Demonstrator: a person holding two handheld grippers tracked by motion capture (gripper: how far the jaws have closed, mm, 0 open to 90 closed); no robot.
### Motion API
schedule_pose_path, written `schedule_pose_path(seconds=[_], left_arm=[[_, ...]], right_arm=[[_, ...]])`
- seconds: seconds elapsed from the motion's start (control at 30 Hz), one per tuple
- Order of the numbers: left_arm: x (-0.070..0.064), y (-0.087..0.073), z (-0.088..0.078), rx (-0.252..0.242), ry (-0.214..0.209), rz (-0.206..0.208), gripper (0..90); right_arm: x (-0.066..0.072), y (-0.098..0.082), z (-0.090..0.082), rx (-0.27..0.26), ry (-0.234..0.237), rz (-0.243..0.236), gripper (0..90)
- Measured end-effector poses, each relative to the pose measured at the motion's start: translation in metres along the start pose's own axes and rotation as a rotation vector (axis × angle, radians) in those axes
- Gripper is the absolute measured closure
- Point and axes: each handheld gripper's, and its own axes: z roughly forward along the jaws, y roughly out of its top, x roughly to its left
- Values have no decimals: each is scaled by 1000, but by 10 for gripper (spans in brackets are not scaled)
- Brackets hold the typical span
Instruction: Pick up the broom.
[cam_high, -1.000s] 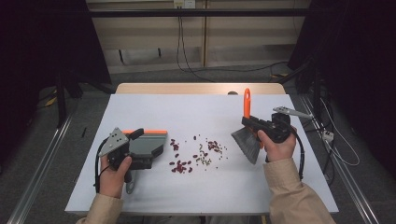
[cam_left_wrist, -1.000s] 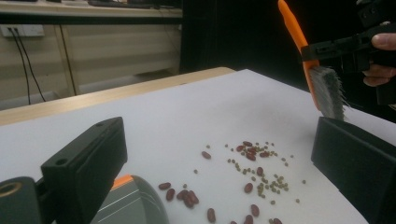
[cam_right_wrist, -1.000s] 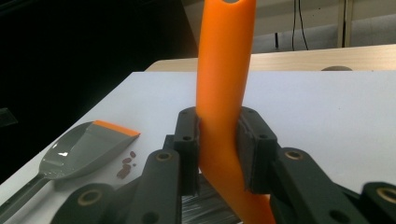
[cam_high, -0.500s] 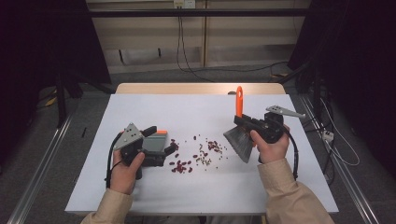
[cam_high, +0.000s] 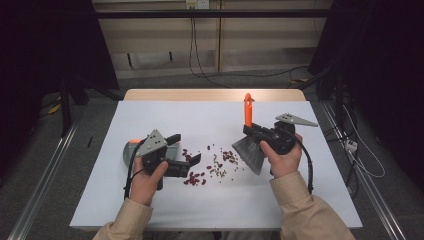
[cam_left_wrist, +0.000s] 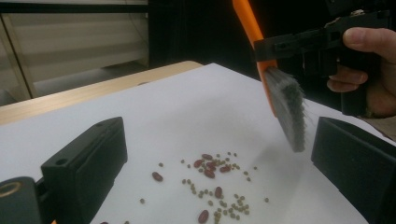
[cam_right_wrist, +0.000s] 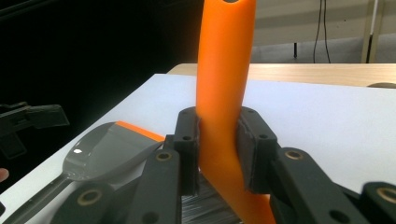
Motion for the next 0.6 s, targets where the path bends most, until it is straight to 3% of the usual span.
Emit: schedule_pose_path(seconds=[0.33,0.6], left_arm=[[-9,3,15,14,-34,21,35],[-10,4,24,24,-22,28,49]], right_arm=[[13,-4,14,16,12,-25,720],[29,-2,26,11,5,-65,720]])
